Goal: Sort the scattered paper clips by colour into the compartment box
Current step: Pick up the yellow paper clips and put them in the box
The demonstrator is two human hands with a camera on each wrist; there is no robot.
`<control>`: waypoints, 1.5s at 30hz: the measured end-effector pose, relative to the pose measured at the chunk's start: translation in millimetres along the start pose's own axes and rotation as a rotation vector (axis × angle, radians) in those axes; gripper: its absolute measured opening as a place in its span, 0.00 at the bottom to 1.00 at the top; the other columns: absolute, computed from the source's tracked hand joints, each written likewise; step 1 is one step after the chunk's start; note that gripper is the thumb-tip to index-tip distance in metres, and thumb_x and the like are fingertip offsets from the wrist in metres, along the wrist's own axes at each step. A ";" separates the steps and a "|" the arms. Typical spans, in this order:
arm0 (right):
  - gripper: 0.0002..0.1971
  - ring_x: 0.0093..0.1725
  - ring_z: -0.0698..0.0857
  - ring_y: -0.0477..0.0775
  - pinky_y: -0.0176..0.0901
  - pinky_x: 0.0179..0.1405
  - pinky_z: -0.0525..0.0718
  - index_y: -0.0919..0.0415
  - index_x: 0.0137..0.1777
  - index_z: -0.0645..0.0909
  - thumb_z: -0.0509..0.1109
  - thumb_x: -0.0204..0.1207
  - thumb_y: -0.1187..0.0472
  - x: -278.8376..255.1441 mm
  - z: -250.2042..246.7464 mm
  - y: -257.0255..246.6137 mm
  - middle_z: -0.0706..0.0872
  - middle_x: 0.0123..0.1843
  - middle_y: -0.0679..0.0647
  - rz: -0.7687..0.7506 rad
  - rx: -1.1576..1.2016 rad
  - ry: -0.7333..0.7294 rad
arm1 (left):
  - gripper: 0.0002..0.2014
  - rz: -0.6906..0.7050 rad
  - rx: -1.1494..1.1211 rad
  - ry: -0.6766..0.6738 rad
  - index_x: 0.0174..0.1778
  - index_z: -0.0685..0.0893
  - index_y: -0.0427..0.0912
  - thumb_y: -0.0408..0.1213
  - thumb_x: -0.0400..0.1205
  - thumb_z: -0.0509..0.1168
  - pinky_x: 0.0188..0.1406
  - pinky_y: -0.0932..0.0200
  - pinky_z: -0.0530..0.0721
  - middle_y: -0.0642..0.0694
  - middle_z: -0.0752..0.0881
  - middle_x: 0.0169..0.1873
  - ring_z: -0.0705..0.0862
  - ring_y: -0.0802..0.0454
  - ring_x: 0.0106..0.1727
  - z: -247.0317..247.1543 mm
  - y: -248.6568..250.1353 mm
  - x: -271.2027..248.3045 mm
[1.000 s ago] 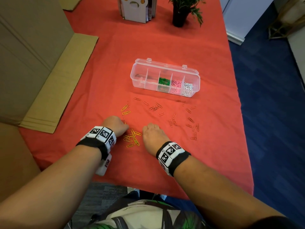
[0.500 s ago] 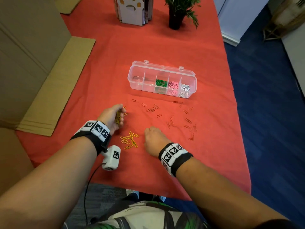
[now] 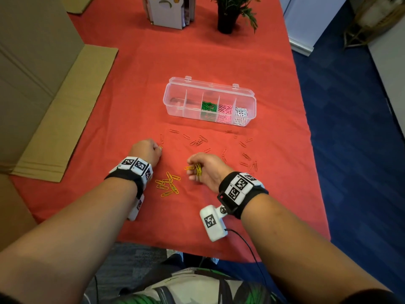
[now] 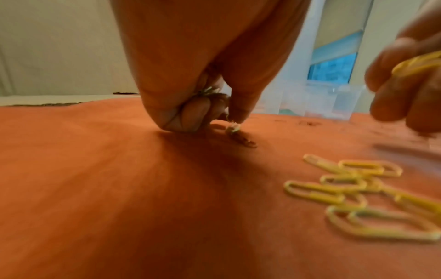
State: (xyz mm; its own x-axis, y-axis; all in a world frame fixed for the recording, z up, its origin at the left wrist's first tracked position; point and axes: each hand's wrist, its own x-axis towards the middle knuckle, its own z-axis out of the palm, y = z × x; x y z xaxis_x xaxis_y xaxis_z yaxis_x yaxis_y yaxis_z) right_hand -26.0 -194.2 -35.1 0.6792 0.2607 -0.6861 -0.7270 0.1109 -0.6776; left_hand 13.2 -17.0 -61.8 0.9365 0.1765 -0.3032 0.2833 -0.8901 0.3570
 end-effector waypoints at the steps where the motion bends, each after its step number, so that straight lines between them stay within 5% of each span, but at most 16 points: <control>1: 0.10 0.28 0.73 0.47 0.31 0.18 0.75 0.57 0.37 0.73 0.59 0.79 0.69 2.5 3.3 3.2 0.72 0.32 0.52 0.008 -0.078 0.015 | 0.11 -0.022 -0.054 0.003 0.47 0.85 0.37 0.40 0.81 0.61 0.50 0.49 0.80 0.34 0.88 0.47 0.84 0.34 0.52 -0.3 -0.8 -0.6; 4: 0.12 0.25 0.70 0.46 0.32 0.18 0.72 0.53 0.36 0.74 0.61 0.77 0.70 10.1 13.5 14.0 0.73 0.30 0.51 0.025 -0.391 0.059 | 0.11 -0.112 -0.357 -0.032 0.45 0.83 0.37 0.42 0.79 0.63 0.48 0.51 0.79 0.40 0.85 0.38 0.81 0.43 0.43 -3.8 -4.9 -1.2; 7: 0.12 0.29 0.75 0.47 0.36 0.26 0.75 0.53 0.37 0.76 0.59 0.76 0.70 14.1 18.7 17.0 0.77 0.33 0.51 -0.006 -0.593 0.085 | 0.07 -0.293 -0.849 -0.130 0.31 0.75 0.43 0.41 0.72 0.60 0.27 0.58 0.71 0.45 0.76 0.25 0.74 0.47 0.26 -12.1 -4.1 -7.7; 10: 0.08 0.47 0.84 0.56 0.41 0.48 0.80 0.58 0.46 0.83 0.62 0.75 0.65 17.2 20.8 17.8 0.84 0.49 0.58 -0.177 -0.996 0.151 | 0.09 -0.458 -1.227 -0.278 0.31 0.71 0.45 0.32 0.77 0.52 0.16 0.70 0.67 0.49 0.76 0.19 0.73 0.56 0.16 -18.3 -7.0 -19.7; 14: 0.16 0.63 0.75 0.63 0.52 0.66 0.76 0.59 0.59 0.78 0.68 0.74 0.52 15.8 29.8 31.0 0.75 0.59 0.61 -0.321 -1.340 0.098 | 0.09 -0.493 -1.362 -0.417 0.30 0.74 0.46 0.35 0.74 0.51 0.20 0.71 0.73 0.52 0.78 0.16 0.74 0.57 0.17 -20.5 -20.8 -29.7; 17: 0.23 0.61 0.71 0.62 0.55 0.61 0.75 0.56 0.61 0.73 0.67 0.71 0.44 9.5 38.8 42.6 0.72 0.59 0.58 -0.476 -1.521 0.073 | 0.16 -0.479 -1.214 -0.295 0.29 0.75 0.47 0.44 0.83 0.55 0.15 0.74 0.70 0.53 0.73 0.16 0.71 0.62 0.13 -11.4 -25.5 -27.9; 22: 0.15 0.54 0.73 0.62 0.55 0.50 0.74 0.53 0.56 0.72 0.68 0.71 0.51 8.0 39.7 54.3 0.73 0.56 0.57 -0.671 -1.693 0.072 | 0.14 -0.348 -1.020 -0.182 0.33 0.77 0.44 0.36 0.85 0.56 0.13 0.72 0.72 0.48 0.75 0.28 0.73 0.59 0.23 -0.2 -24.8 -24.8; 26: 0.12 0.55 0.73 0.62 0.54 0.49 0.74 0.57 0.57 0.73 0.65 0.74 0.62 14.5 19.9 47.1 0.74 0.55 0.58 -0.638 -1.656 0.153 | 0.14 -0.364 -1.017 -0.189 0.35 0.79 0.45 0.33 0.85 0.54 0.13 0.73 0.70 0.49 0.76 0.28 0.73 0.62 0.20 -2.0 -16.4 -17.5; 29: 0.10 0.56 0.74 0.62 0.52 0.50 0.74 0.59 0.55 0.75 0.63 0.74 0.66 18.6 1.0 38.4 0.75 0.55 0.58 -0.596 -1.621 0.209 | 0.15 -0.375 -0.956 -0.167 0.33 0.79 0.46 0.47 0.84 0.57 0.20 0.67 0.70 0.49 0.72 0.25 0.70 0.55 0.22 -2.9 -14.2 -9.9; 32: 0.08 0.56 0.76 0.64 0.52 0.55 0.77 0.59 0.51 0.81 0.63 0.75 0.64 21.9 -14.1 25.9 0.78 0.53 0.59 -0.551 -1.393 0.276 | 0.17 -0.229 -0.618 -0.077 0.34 0.81 0.44 0.55 0.79 0.63 0.33 0.58 0.72 0.46 0.76 0.25 0.75 0.45 0.29 -6.1 -13.5 -6.5; 35: 0.08 0.57 0.78 0.65 0.50 0.56 0.79 0.60 0.48 0.83 0.63 0.75 0.64 21.2 -27.6 16.3 0.79 0.52 0.61 -0.476 -1.228 0.381 | 0.13 -0.078 -0.260 0.038 0.44 0.86 0.43 0.50 0.76 0.69 0.45 0.58 0.75 0.42 0.87 0.42 0.84 0.43 0.48 -9.1 -9.3 -7.6; 37: 0.08 0.58 0.78 0.65 0.52 0.58 0.80 0.60 0.50 0.82 0.64 0.75 0.60 17.1 -32.2 15.4 0.79 0.53 0.61 -0.419 -1.280 0.402 | 0.16 -0.042 -0.110 0.063 0.52 0.86 0.41 0.48 0.74 0.71 0.52 0.56 0.78 0.42 0.88 0.53 0.84 0.42 0.57 -7.1 -7.5 -7.4; 41: 0.15 0.58 0.77 0.64 0.54 0.57 0.80 0.62 0.54 0.78 0.67 0.74 0.51 7.8 -22.0 26.2 0.79 0.54 0.61 -0.464 -1.506 0.343 | 0.11 0.008 -0.024 0.040 0.48 0.86 0.40 0.42 0.76 0.70 0.52 0.53 0.80 0.39 0.88 0.52 0.84 0.39 0.56 -2.4 -4.2 -6.2; 45: 0.09 0.55 0.77 0.64 0.55 0.49 0.78 0.61 0.54 0.73 0.66 0.75 0.62 6.9 -8.5 38.9 0.76 0.54 0.60 -0.546 -1.647 0.345 | 0.09 0.059 0.028 -0.016 0.40 0.86 0.39 0.41 0.79 0.65 0.47 0.51 0.83 0.37 0.89 0.46 0.85 0.37 0.50 -0.7 0.1 -9.0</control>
State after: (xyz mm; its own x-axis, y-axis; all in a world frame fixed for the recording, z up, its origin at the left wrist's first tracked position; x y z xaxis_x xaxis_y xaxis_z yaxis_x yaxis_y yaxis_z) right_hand -48.8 -196.3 -68.4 0.9334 0.3082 -0.1837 0.2674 -0.9389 -0.2169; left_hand 5.0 -18.4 -58.5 0.9476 0.1170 -0.2971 0.2221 -0.9102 0.3497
